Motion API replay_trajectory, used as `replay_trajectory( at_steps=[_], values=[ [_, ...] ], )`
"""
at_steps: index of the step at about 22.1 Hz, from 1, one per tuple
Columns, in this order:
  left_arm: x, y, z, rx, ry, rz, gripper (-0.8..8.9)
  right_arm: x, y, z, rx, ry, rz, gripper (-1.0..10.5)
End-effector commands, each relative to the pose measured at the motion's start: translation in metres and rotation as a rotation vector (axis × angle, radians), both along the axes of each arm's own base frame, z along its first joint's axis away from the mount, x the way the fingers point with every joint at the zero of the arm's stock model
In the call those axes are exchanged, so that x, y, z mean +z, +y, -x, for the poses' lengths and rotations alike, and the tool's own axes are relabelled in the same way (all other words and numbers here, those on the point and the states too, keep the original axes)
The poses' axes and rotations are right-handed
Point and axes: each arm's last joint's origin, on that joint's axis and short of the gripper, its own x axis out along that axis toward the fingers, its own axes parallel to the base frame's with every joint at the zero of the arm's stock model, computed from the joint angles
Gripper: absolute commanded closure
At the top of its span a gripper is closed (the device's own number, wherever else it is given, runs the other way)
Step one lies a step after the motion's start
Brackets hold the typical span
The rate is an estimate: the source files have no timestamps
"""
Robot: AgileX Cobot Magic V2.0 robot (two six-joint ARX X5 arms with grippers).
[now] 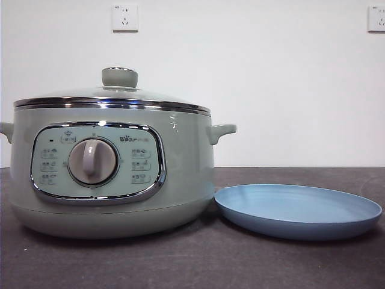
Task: Take the pumpkin out from the steamer,put the pumpkin in the blue plate,close the lid
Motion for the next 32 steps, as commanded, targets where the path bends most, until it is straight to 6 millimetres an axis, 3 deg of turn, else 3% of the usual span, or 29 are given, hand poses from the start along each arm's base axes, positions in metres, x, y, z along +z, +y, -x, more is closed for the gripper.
replay_trajectory(
  at_steps=[1, 3, 8, 10, 22, 32],
  values=[
    [-0.005, 0.0, -0.001, 0.0, 0.01, 0.009, 8.17, -0.003, 0.0, -0.001, -0.028, 0.015, -0.129, 9.6],
    [-0.005, -0.001, -0.001, -0.013, 0.015, 0.092, 8.17, -0.003, 0.0, -0.001, -0.057, 0.025, -0.255, 9.6],
    [-0.004, -0.006, 0.0, -0.111, 0.086, 0.566, 8.17, -0.003, 0.0, -0.001, -0.126, 0.049, -0.556, 9.6],
    [-0.003, -0.008, 0.001, -0.157, 0.115, 0.651, 8.17, -0.003, 0.0, -0.001, -0.141, 0.053, -0.619, 9.6],
    [0.007, -0.009, 0.001, -0.218, 0.075, 0.658, 8.22, 0.006, 0.003, 0.001, -0.046, 0.059, -0.648, 9.6],
    [0.055, -0.007, 0.01, -0.169, 0.006, 0.579, 8.22, 0.053, 0.004, 0.008, 0.022, 0.007, -0.603, 9.6]
  ],
)
